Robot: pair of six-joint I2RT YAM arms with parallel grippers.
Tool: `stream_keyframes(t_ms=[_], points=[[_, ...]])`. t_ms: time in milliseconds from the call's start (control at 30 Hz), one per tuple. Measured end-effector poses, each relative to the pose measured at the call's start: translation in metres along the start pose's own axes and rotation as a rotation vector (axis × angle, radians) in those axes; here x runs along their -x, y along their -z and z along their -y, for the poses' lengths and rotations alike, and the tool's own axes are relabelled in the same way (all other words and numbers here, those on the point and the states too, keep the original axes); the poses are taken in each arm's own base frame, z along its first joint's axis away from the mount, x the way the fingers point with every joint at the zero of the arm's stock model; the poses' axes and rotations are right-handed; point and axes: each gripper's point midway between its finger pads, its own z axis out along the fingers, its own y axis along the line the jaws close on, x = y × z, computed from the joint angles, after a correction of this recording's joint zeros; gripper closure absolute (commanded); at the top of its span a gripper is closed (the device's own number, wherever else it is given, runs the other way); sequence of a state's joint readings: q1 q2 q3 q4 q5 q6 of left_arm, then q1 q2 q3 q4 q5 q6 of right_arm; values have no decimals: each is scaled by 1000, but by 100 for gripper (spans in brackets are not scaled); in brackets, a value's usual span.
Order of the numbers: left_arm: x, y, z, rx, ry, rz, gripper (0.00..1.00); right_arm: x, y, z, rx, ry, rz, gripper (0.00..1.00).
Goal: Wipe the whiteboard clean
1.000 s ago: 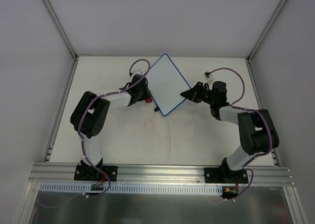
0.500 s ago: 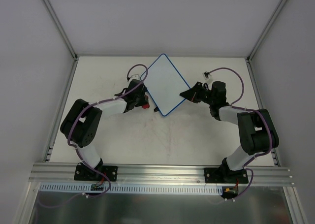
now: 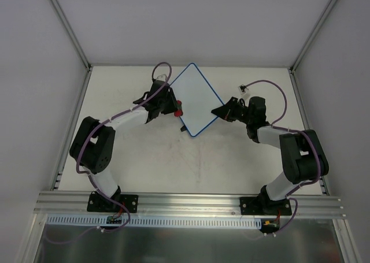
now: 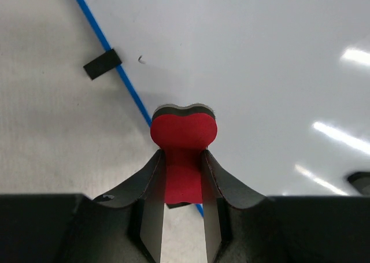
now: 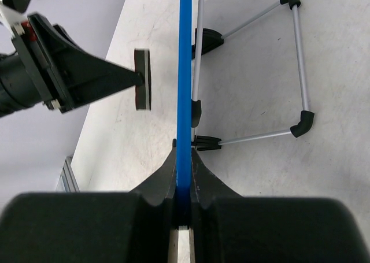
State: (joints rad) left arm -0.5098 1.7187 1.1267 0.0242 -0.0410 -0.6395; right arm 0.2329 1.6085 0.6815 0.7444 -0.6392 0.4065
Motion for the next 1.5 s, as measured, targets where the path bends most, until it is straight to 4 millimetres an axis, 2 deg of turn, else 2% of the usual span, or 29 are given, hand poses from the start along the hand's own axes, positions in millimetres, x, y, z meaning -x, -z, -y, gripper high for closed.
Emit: stream_keyframes(t_ms=[67,167,333,400,733,1100,1333,1500], points=[[11,-7,8,-19,15,6,100,-1,1,0,-2,0,2,100],[17,-22,16,-35,36,-9,100,-1,2,-1,-1,2,3,100],[6,-47,14,-35,82,-78,100,-2,4,-2,-3,3,4,100],[1,-51,15,-43,100,-100,100,-2,5,-1,-15,-10,11,100],[6,-54,10,-124,225,-163,100,-2,5,0,-21,-17,13,100],[10,-57,-12,-190,359,-197,100,-2,5,-1,-19,-9,12,100],[3,-53,-10,-238,381,-248,100,-2,5,-1,-19,-10,12,100],[-14,-48,-19,-235,405,-302,100,-2,5,-1,-19,-12,12,100]])
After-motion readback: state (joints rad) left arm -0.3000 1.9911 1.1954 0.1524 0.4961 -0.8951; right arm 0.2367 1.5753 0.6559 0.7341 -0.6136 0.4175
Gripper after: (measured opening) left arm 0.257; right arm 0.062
